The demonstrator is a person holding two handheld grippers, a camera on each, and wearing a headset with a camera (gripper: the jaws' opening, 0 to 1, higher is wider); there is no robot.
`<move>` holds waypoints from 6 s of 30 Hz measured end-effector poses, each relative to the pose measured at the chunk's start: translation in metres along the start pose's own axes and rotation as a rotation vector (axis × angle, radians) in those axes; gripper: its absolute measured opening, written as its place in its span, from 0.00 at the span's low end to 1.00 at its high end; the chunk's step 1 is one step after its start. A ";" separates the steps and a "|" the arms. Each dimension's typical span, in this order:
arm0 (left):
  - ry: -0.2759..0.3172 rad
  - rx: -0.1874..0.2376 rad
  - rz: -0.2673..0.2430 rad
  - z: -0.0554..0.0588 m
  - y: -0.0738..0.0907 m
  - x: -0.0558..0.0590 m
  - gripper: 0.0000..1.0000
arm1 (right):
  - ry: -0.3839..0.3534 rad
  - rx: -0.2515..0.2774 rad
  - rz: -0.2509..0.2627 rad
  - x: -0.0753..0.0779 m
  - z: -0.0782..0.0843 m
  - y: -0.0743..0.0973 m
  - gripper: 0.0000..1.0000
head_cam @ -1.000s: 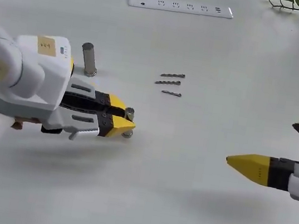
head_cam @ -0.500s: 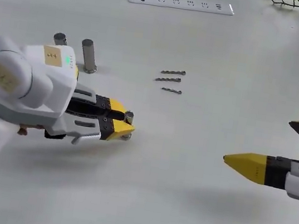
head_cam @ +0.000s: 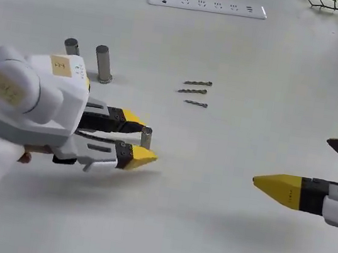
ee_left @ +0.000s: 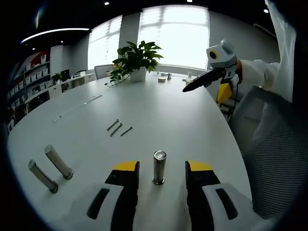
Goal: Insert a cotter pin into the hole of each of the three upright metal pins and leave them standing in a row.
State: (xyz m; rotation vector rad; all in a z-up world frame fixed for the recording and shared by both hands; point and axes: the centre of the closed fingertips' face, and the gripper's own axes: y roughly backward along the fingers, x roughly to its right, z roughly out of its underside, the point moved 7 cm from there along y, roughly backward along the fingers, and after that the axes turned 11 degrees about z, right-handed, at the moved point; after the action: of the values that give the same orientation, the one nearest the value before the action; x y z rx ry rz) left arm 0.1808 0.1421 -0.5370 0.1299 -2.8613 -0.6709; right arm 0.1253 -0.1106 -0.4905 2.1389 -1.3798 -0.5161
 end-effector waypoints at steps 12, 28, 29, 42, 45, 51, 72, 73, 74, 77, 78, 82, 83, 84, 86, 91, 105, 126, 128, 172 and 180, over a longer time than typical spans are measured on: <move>0.104 0.041 -0.012 0.005 0.011 0.014 0.94 | 0.000 -0.024 -0.006 0.000 0.006 -0.002 0.98; 0.164 0.088 -0.044 0.003 0.027 0.029 0.99 | 0.133 0.003 -0.082 0.000 -0.029 -0.020 0.87; 0.176 0.095 -0.044 0.004 0.028 0.030 0.99 | 0.141 0.001 -0.085 0.006 -0.031 -0.026 0.85; 0.199 0.138 -0.100 0.008 0.043 0.039 0.99 | 0.430 -0.054 -0.210 -0.005 -0.065 -0.079 0.52; 0.194 0.146 -0.112 0.005 0.045 0.042 0.99 | 0.480 -0.076 -0.219 -0.010 -0.068 -0.085 0.49; 0.198 0.151 -0.134 0.009 0.045 0.044 0.99 | 0.553 -0.091 -0.244 -0.010 -0.080 -0.103 0.46; 0.281 0.210 -0.187 0.023 0.047 0.047 0.97 | 0.737 -0.268 -0.362 -0.028 -0.073 -0.155 0.18; 0.284 0.216 -0.190 0.023 0.047 0.047 0.97 | 0.741 -0.274 -0.362 -0.029 -0.072 -0.157 0.18; 0.285 0.218 -0.190 0.023 0.047 0.047 0.97 | 0.745 -0.278 -0.365 -0.029 -0.071 -0.158 0.17; 0.290 0.219 -0.193 0.023 0.048 0.048 0.97 | 0.758 -0.288 -0.369 -0.030 -0.071 -0.162 0.16; 0.292 0.218 -0.194 0.023 0.048 0.047 0.96 | 0.763 -0.292 -0.366 -0.030 -0.070 -0.163 0.16; 0.301 0.231 -0.204 0.023 0.051 0.045 0.96 | 0.764 -0.309 -0.340 -0.025 -0.070 -0.172 0.17; 0.302 0.231 -0.204 0.023 0.051 0.045 0.96 | 0.764 -0.312 -0.339 -0.025 -0.070 -0.173 0.17; 0.301 0.232 -0.205 0.023 0.052 0.045 0.95 | 0.762 -0.318 -0.340 -0.024 -0.070 -0.175 0.16; 0.302 0.231 -0.207 0.023 0.052 0.044 0.95 | 0.766 -0.326 -0.337 -0.024 -0.070 -0.177 0.15; 0.305 0.229 -0.205 0.024 0.052 0.043 0.94 | 0.762 -0.338 -0.322 -0.020 -0.071 -0.183 0.12; 0.309 0.212 -0.222 0.026 0.055 0.038 0.89 | 0.878 -0.331 -0.327 -0.028 -0.067 -0.180 0.00; 0.333 0.308 -0.276 0.009 0.070 0.033 0.80 | 0.842 -0.183 -0.228 -0.039 -0.080 -0.146 0.00; 0.335 0.312 -0.280 0.008 0.071 0.033 0.78 | 0.851 -0.142 -0.216 -0.041 -0.083 -0.137 0.00; 0.329 0.365 -0.109 -0.067 0.025 0.021 0.10 | 1.232 0.306 0.007 -0.113 -0.085 -0.042 0.00; 0.356 0.388 -0.094 -0.070 0.020 0.022 0.03 | 1.257 0.310 0.012 -0.115 -0.082 -0.039 0.00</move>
State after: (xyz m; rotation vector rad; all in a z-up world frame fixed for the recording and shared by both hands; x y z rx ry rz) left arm 0.1730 0.1267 -0.4630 0.3997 -2.6100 -0.0819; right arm 0.1546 0.0263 -0.4476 1.9747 -0.7157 0.9788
